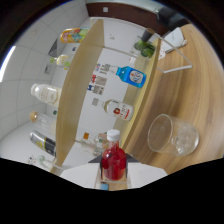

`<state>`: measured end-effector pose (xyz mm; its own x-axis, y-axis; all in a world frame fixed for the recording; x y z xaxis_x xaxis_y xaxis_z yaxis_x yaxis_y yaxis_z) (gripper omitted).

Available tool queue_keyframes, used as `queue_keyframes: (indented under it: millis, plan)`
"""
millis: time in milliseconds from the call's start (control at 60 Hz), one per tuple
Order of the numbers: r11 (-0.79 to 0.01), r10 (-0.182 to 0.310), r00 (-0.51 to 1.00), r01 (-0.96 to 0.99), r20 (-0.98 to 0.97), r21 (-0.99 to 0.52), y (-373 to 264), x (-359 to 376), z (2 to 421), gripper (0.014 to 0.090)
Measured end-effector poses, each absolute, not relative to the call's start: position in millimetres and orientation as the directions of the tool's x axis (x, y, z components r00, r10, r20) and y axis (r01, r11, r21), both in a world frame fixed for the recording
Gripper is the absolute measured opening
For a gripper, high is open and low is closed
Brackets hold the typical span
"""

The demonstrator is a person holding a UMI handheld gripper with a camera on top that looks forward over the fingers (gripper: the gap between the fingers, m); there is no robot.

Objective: Make me a cup of Vodka Sunrise.

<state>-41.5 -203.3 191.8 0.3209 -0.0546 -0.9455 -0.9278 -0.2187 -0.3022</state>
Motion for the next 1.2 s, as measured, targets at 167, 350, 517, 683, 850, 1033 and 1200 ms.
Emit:
queue_keyframes:
  millis: [167, 350, 517, 683, 850, 1033, 1200]
  plan:
    - [-0.172, -0.037, -0.099, -0.980, -0.994, 0.104, -200.1, -27.5, 203.0, 0.0343]
    - [-0.160, -0.015, -0.444, -0.883, -0.896, 0.441, -202.3, -16.6, 210.4, 0.0341]
    - [-0.168, 0.014, -0.625, -0.771, -0.781, 0.614, -203.3, -11.7, 215.4, 0.0341]
    - [-0.182, 0.004, -0.605, -0.783, -0.796, 0.595, -204.6, -15.5, 218.7, 0.0342]
    - [-0.168, 0.016, -0.370, -0.917, -0.929, 0.362, -206.5, -17.9, 232.8, 0.0343]
    - [-0.112, 0.046, 0.409, -0.905, -0.911, -0.411, -212.7, -37.6, 269.3, 0.0344]
    - [-0.093, 0.065, 0.817, -0.566, -0.573, -0.819, -214.5, -77.5, 271.0, 0.0345]
